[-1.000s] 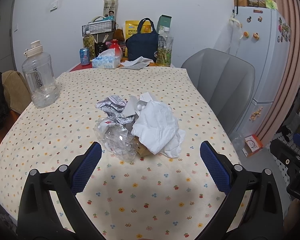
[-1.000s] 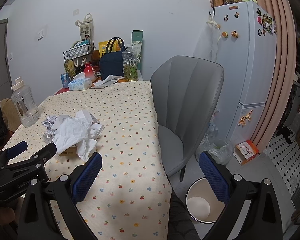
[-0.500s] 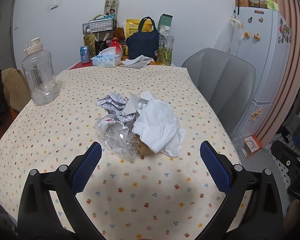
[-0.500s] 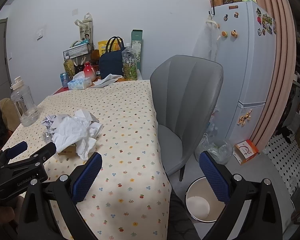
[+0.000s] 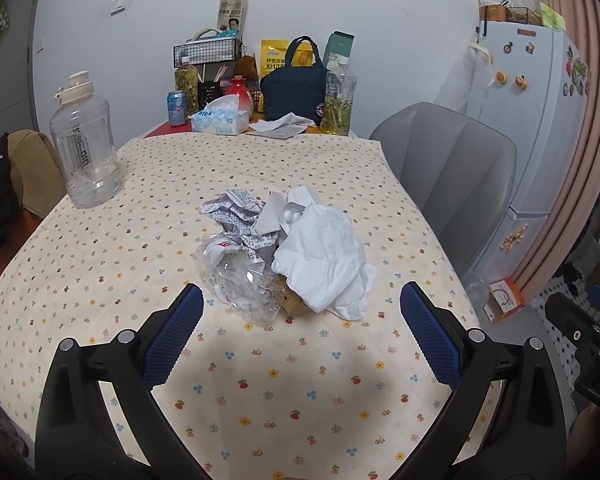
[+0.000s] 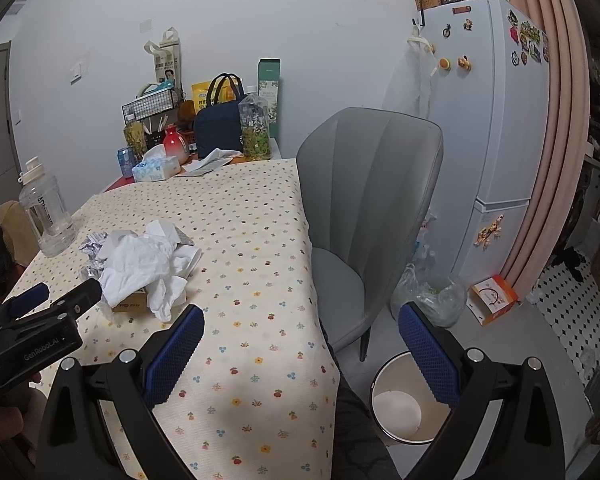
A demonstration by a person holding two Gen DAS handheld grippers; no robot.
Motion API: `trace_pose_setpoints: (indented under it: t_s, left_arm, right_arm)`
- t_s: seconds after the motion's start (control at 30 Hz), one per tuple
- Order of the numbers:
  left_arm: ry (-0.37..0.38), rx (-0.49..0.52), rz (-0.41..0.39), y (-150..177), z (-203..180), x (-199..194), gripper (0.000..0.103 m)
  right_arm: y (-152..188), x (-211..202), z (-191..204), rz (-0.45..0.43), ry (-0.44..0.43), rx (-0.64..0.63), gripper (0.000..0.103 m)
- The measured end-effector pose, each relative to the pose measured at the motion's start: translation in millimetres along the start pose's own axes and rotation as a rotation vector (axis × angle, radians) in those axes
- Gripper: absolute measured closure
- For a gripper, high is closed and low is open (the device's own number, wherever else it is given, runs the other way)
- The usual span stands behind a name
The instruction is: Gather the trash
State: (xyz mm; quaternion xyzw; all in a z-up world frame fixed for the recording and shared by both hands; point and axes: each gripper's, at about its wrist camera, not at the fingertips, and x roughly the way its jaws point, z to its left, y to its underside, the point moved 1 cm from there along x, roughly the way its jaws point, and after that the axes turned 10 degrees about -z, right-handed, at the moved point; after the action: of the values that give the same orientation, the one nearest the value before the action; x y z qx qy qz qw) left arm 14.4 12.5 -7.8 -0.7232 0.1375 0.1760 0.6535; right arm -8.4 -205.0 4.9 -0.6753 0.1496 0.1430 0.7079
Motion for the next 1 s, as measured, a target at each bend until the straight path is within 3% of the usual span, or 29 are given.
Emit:
trace_pose_setpoints:
  t_s: [0.4,0.63,0.8,1.0]
  left_arm:
    - [-0.034,-0.049,-0.02,-1,31,-1,0.005]
    - [-0.072,-0.095,-0.024,1,66,1,0.006]
    - [-0.096,-0.122,-0.018,4,86,4,0.012]
    - [-0.113,-0.12,-0.021,4,98,8,0.016]
  right_arm:
    - [-2,6,20,0.009,-0.039,-0.024,0.008]
    - [-6,13,51,0.014,-0.11,-0.058,0.008]
    - [-6,23,75,0.032,-0.172,-0.081,0.009]
    - [-3,36,101,0.068,-0.247,-0.101,0.015]
